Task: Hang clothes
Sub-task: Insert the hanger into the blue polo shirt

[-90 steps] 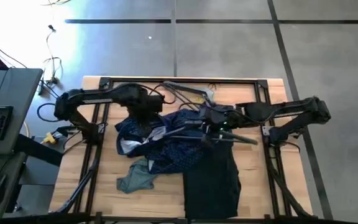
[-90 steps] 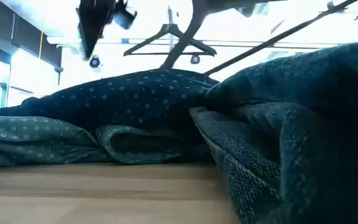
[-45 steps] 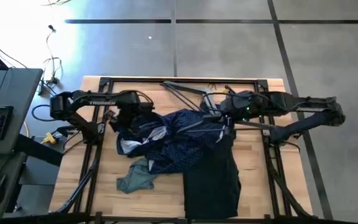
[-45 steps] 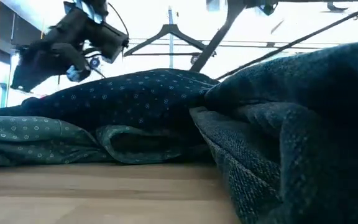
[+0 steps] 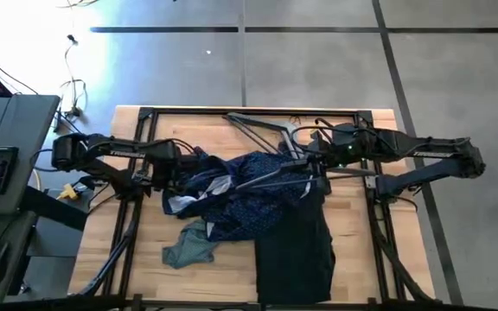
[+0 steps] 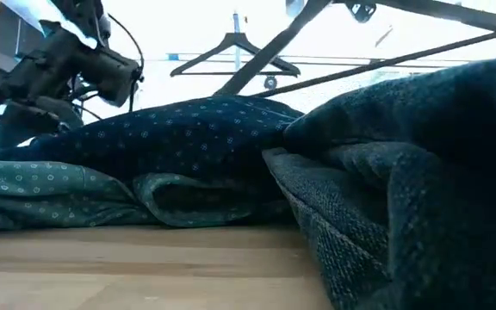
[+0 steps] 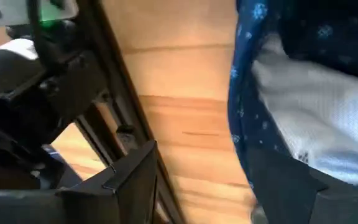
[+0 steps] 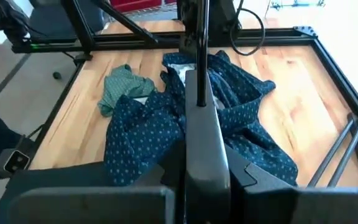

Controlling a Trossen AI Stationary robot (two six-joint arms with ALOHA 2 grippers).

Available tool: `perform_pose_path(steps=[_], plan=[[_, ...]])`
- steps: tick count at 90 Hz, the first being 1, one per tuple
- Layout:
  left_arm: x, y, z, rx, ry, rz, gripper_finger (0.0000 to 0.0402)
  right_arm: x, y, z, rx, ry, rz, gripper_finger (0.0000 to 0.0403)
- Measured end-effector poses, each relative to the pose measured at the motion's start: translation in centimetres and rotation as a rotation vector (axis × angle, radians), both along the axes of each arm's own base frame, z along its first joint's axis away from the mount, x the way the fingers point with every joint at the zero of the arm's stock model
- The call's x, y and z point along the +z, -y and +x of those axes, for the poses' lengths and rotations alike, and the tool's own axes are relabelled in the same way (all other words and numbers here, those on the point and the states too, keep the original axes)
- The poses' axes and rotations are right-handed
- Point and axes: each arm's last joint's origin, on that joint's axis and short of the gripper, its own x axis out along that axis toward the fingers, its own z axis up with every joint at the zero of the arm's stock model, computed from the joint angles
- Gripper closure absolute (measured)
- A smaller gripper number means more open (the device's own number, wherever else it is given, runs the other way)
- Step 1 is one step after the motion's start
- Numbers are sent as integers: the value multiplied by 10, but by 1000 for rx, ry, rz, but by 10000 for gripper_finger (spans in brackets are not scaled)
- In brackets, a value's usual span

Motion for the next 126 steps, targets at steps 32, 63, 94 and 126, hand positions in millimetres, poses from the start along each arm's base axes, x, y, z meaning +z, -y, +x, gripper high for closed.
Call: perform_pose_path(steps=[32, 63, 94, 126], plan=[[-23, 4, 6, 7, 41, 67, 231, 11, 0, -9, -34, 73, 13, 373], [-34, 9, 19, -40, 256, -18, 365, 13, 2, -9, -50, 83, 38, 373], [109, 6, 77, -112, 650, 344, 401, 11, 18, 16, 5, 169, 115, 373], [214, 15, 84, -242, 831, 568, 401, -13, 42, 51, -164, 134, 86, 373]])
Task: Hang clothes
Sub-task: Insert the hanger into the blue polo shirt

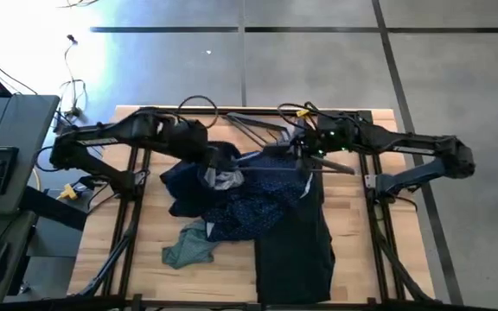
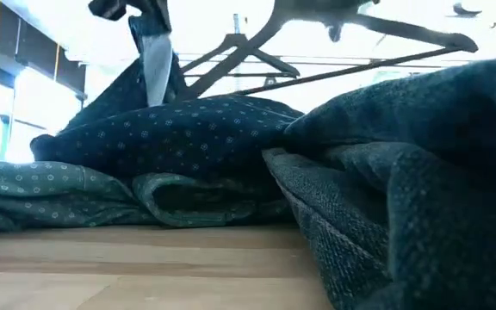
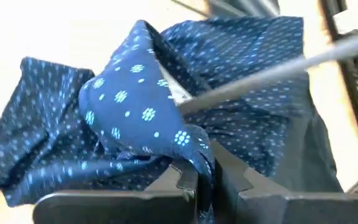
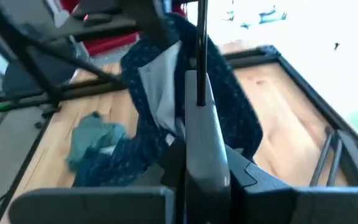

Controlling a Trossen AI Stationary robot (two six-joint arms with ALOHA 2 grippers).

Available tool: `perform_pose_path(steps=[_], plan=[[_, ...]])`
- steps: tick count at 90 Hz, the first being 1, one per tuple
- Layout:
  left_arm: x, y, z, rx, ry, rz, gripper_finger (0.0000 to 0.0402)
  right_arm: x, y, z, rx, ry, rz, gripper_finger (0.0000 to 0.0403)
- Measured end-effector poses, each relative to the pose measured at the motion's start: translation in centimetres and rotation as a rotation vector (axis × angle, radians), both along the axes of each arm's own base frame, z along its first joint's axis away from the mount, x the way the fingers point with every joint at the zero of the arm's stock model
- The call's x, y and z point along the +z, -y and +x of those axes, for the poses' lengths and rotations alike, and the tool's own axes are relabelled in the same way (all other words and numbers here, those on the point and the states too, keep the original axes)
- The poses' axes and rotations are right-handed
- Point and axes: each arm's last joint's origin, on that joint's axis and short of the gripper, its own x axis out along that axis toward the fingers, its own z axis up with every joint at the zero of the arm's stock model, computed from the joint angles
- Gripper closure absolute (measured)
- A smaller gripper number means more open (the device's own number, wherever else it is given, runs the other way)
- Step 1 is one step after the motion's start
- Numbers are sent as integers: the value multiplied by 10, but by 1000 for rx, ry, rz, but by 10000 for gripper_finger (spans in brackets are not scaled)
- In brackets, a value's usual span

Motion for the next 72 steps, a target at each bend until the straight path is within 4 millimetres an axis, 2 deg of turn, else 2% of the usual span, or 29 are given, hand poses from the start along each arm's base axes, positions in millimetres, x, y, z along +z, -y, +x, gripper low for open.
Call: perform_pose_path(steps=[11, 28, 37, 45, 53, 63, 72], plan=[[14, 3, 12, -64, 38, 44, 401, -5, 3, 19, 37, 75, 7, 373], [29, 10, 40, -152, 58, 115, 401, -19, 7, 50, 4, 170, 38, 374], [37, 12, 50, -201, 19, 154, 401, -20, 8, 60, 96, 248, 72, 374], [45, 13, 50, -228, -47, 160, 402, -19, 9, 56, 198, 235, 107, 374], [52, 14, 44, -234, -128, 164, 402, -16, 14, 44, 170, 169, 99, 374], [61, 15, 42, -242, -82, 182, 401, -9, 20, 26, 121, 120, 25, 374], [64, 13, 38, -218, -84, 176, 401, 4, 19, 13, 233, 164, 11, 374]])
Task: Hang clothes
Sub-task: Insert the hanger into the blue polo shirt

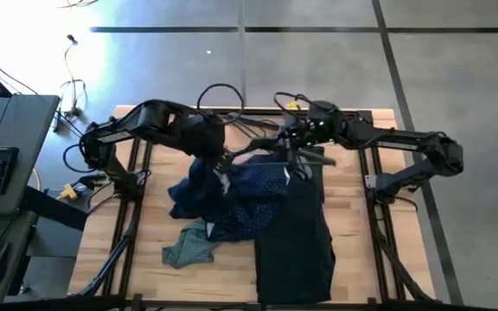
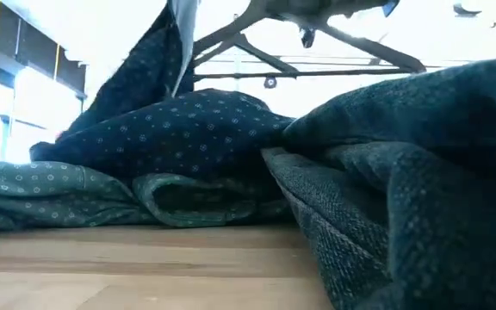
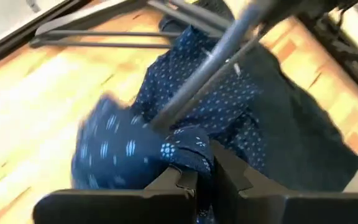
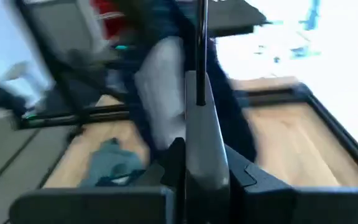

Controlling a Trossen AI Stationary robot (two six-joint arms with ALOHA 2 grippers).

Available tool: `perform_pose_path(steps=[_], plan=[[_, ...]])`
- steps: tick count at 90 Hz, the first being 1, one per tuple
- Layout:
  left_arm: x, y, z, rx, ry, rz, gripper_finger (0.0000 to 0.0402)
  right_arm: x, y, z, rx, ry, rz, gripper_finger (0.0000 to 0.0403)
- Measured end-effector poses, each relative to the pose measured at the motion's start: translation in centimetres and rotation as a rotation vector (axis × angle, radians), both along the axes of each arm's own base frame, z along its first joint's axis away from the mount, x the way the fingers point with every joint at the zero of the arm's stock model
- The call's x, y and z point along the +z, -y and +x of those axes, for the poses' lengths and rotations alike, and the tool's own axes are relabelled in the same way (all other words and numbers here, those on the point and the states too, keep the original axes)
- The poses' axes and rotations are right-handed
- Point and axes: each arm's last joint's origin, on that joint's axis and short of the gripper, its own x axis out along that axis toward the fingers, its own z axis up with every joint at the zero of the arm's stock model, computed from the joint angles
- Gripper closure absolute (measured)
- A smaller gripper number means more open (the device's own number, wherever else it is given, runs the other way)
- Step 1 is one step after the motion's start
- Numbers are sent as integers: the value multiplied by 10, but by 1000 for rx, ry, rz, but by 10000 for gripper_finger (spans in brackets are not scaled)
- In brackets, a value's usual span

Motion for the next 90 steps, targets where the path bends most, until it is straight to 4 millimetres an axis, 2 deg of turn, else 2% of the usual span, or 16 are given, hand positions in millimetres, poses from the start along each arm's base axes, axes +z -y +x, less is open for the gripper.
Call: perform_pose_path(steps=[13, 20, 30, 52, 60, 70, 82, 90], plan=[[0, -3, 1, -8, -4, -7, 401, 6, -4, -11, 163, 4, 57, 374], [-1, -4, 2, -9, -6, -19, 401, 4, -5, -10, 123, -19, 59, 374], [-1, -4, 4, -56, -1, -23, 401, 0, -8, -1, -10, -20, -4, 374], [5, -9, 14, -140, 104, 12, 401, -17, -25, 29, 296, 63, -2, 375], [7, -17, 19, -144, 140, 39, 401, -24, -28, 42, 311, 100, 0, 375], [7, -27, 28, -174, 177, 44, 401, -28, -25, 54, 248, 137, 45, 375], [3, -36, 34, -213, 194, -19, 401, -29, -24, 57, 233, 137, 111, 375], [2, -39, 37, -246, 205, -61, 398, -22, -24, 52, 215, 147, 114, 375]])
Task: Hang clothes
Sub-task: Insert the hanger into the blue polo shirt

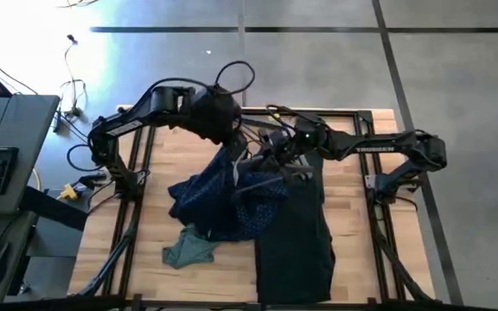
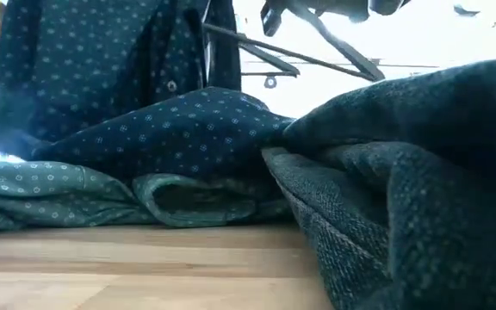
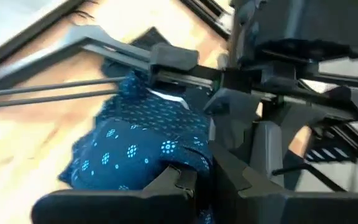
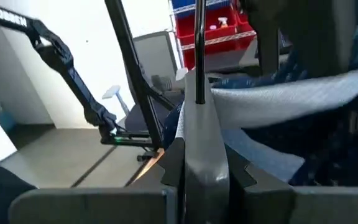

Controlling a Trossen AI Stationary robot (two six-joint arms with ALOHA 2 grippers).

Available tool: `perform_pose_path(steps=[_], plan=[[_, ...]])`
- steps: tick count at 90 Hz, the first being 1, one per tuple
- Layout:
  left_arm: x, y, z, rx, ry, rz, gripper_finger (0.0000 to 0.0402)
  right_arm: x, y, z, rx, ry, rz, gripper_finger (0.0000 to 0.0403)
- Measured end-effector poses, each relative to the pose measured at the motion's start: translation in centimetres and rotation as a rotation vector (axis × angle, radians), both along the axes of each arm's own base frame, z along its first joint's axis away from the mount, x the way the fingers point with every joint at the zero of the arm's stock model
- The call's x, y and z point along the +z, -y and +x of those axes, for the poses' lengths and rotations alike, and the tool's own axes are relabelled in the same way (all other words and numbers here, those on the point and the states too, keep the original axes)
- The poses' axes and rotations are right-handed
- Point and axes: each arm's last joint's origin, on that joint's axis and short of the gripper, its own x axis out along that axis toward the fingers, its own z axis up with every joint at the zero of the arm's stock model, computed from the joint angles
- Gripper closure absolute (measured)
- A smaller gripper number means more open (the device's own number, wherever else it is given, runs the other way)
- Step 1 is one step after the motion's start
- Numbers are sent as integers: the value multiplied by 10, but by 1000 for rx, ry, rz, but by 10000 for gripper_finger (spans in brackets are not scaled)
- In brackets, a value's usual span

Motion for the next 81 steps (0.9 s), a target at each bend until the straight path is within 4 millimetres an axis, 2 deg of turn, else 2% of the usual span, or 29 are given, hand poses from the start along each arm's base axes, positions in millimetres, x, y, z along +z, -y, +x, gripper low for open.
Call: perform_pose_path(steps=[12, 26, 44, 54, 63, 81], plan=[[0, 2, 0, -51, 11, -60, 379, 13, 4, -15, -85, -3, -40, 375], [13, 5, -4, -39, 66, -74, 356, 19, 9, -31, -206, -52, -122, 375], [37, 8, 0, -45, 277, -85, 349, 17, 8, -28, -300, -67, -143, 375], [36, 10, 0, -68, 261, -118, 348, 15, 7, -26, -338, 11, -126, 375], [29, 10, -5, -54, 172, -135, 343, 8, 7, -29, -351, 112, -29, 375], [23, 10, -9, -41, 99, -141, 322, -29, 14, -40, -410, 137, 119, 375]])
